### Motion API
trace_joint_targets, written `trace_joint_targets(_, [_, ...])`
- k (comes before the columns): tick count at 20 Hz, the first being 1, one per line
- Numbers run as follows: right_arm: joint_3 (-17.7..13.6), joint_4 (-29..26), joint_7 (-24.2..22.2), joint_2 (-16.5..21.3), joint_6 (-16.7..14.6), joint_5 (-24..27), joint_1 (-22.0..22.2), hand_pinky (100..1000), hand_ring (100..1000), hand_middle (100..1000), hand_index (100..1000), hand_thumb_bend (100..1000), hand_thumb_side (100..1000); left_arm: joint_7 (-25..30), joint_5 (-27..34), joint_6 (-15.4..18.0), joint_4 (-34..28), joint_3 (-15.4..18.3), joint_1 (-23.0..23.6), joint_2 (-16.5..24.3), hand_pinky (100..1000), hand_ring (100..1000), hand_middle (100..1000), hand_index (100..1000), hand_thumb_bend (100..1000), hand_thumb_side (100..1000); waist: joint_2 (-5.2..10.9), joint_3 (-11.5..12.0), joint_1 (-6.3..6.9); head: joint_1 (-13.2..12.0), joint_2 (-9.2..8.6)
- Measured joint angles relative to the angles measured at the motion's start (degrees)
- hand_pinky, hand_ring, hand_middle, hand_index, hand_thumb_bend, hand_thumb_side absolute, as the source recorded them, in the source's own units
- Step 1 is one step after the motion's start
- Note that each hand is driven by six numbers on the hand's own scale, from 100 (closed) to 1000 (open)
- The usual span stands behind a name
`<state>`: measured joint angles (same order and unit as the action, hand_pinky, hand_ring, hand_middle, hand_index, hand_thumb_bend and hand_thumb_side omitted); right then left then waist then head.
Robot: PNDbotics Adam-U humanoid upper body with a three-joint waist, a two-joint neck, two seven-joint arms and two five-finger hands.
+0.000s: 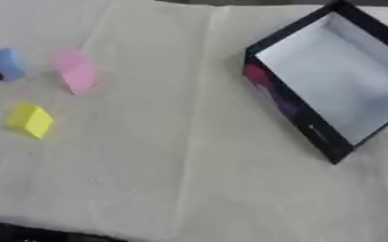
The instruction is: Pick up the objects with one hand, pass them to the other hand, and then place them into the box on the other side of the table.
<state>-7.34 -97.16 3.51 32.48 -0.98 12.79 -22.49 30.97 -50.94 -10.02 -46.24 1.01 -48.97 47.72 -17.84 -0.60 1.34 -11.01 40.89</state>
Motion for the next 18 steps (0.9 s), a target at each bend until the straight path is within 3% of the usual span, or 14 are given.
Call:
trace_joint_targets(9, [0.0, 0.0, -0.2, -0.6, 0.2, -0.2, 0.1, 883, 809, 916, 911, 100, 611, -3.2, -0.9, -1.6, 1.8, 0.7, -0.7, -1.5, 905, 1000, 813, 838, 507, 100, -0.36, -0.2, -0.3, -0.3, 0.0])
trace_joint_targets(14, [0.0, 0.1, -0.2, -0.9, 0.2, -0.5, 0.3, 883, 809, 917, 911, 100, 612, -4.0, -0.8, -1.5, 2.6, 0.7, -0.7, -2.0, 890, 995, 796, 789, 437, 100, -0.57, -0.2, -0.32, -0.3, 0.0])
trace_joint_targets(18, [0.0, 0.1, -0.2, -0.9, 0.2, -0.5, 0.3, 883, 810, 918, 911, 100, 611, -3.2, -0.8, -1.2, 2.9, 0.7, -0.9, -2.0, 874, 902, 775, 726, 355, 100, -0.57, -0.3, -0.32, -0.4, 0.01])
